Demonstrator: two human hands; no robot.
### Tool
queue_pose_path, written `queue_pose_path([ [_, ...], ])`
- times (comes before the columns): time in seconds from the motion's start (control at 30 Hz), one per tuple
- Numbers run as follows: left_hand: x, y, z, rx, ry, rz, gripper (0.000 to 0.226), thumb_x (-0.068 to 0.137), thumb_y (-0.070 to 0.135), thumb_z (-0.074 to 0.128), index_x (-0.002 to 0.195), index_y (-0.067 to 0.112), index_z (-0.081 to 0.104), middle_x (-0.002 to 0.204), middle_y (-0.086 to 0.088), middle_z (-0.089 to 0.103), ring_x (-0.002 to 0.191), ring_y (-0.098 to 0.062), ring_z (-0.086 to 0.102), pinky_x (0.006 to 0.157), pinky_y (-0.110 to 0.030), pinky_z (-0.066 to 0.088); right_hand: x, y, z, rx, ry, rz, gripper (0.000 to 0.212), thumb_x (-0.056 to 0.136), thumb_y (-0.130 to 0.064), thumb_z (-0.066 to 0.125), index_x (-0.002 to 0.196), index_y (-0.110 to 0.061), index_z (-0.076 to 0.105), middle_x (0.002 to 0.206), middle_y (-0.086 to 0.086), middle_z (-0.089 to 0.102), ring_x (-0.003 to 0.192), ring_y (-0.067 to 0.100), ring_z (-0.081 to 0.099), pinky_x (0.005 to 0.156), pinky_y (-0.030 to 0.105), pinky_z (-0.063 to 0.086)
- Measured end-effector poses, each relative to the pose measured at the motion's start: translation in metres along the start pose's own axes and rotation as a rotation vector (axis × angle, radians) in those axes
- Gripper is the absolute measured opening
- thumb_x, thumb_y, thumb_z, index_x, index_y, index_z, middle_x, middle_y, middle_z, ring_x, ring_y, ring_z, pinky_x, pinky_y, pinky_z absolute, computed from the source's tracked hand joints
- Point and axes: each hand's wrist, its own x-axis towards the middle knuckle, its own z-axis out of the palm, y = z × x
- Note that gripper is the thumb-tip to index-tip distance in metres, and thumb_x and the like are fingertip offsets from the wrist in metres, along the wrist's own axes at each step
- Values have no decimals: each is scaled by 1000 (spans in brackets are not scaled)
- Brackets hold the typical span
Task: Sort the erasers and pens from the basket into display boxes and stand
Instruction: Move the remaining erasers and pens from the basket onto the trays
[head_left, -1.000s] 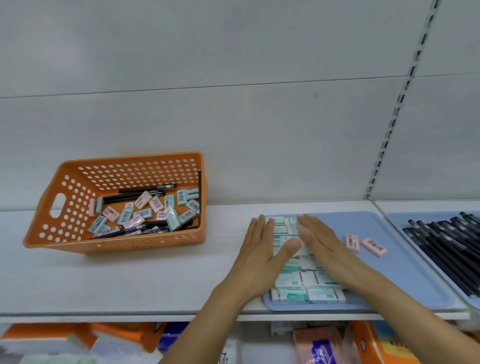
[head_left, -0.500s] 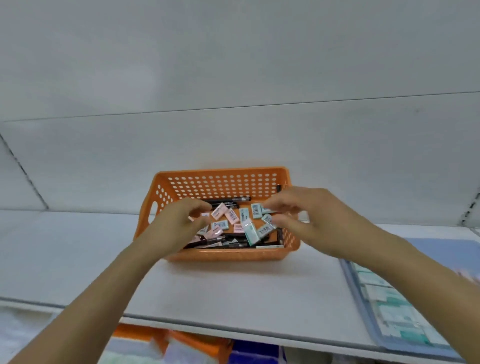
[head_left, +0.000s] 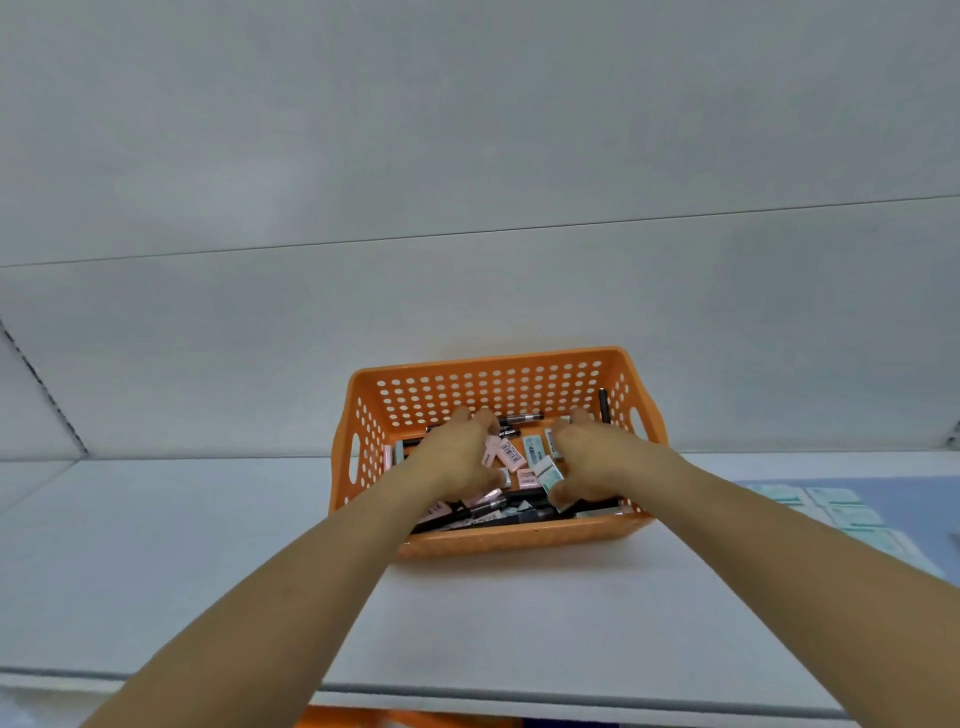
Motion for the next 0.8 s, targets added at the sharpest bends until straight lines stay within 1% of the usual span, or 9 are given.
queue_pose_path([
  [0.13, -1, 4, -1, -51, -1, -8, 46, 84, 25, 73, 117, 20, 41, 116, -5, 57, 96, -22, 59, 80, -38, 56, 1, 1, 0, 91, 3, 40, 74, 72, -37, 81, 131, -19, 42, 131, 4, 47, 112, 22, 52, 95, 36, 48],
  [0.27, -1, 7, 1, -17, -8, 26, 47, 85, 21, 69, 124, 23, 42, 118, -5, 63, 93, -21, 61, 74, -35, 56, 4, -1, 5, -39, 82, 64, 87, 71, -49, 77, 138, -14, 33, 138, 8, 41, 126, 25, 41, 103, 37, 40],
  [0.33, 0, 6, 1, -21, -32, 51, 42, 86, 22, 67, 123, 25, 47, 118, -4, 61, 86, -17, 56, 61, -27, 49, 5, 0, 4, -41, 99, 56, 86, 70, -50, 78, 135, -14, 35, 134, 6, 46, 120, 24, 46, 96, 35, 44],
  [0.4, 1, 4, 1, -98, -76, 40, 36, 87, 21, 68, 118, 27, 49, 117, -2, 59, 80, -14, 56, 52, -21, 42, 5, 3, 1, 14, 82, 34, 82, 69, -47, 81, 130, -16, 36, 123, 2, 55, 108, 20, 55, 85, 32, 50],
  [0.47, 3, 1, 3, -196, -94, 5, 35, 87, 15, 67, 115, 29, 49, 114, -2, 60, 76, -16, 63, 48, -22, 47, 5, 5, -1, 72, 41, 21, 85, 70, -42, 82, 132, -17, 31, 119, 1, 58, 103, 20, 58, 82, 33, 53],
  [0.57, 4, -4, 3, -318, -99, -42, 33, 89, 8, 63, 110, 28, 48, 106, -6, 61, 71, -21, 67, 51, -27, 56, 7, 7, 0, 98, 10, 15, 91, 70, -41, 82, 136, -17, 26, 121, 1, 57, 104, 21, 58, 82, 34, 52],
  [0.63, 4, -7, 1, -354, -94, -61, 32, 90, 6, 62, 109, 26, 48, 102, -5, 63, 76, -24, 68, 58, -36, 61, 8, 7, -1, 123, 22, 7, 91, 69, -39, 83, 136, -17, 25, 124, 0, 54, 108, 21, 57, 87, 36, 53],
  [0.7, 5, -10, -2, -338, -99, -63, 32, 89, 6, 63, 109, 26, 47, 100, -3, 63, 83, -24, 69, 68, -43, 61, 10, 9, -2, 168, 28, -17, 82, 70, -33, 83, 130, -20, 29, 122, -2, 52, 107, 19, 57, 87, 36, 53],
  [0.8, 6, -13, -5, -380, -152, -76, 36, 86, 3, 64, 107, 28, 48, 100, -3, 64, 87, -24, 68, 71, -44, 61, 11, 11, -2, 267, -6, -42, 64, 73, -27, 82, 113, -29, 32, 110, -5, 57, 93, 14, 60, 75, 31, 56],
])
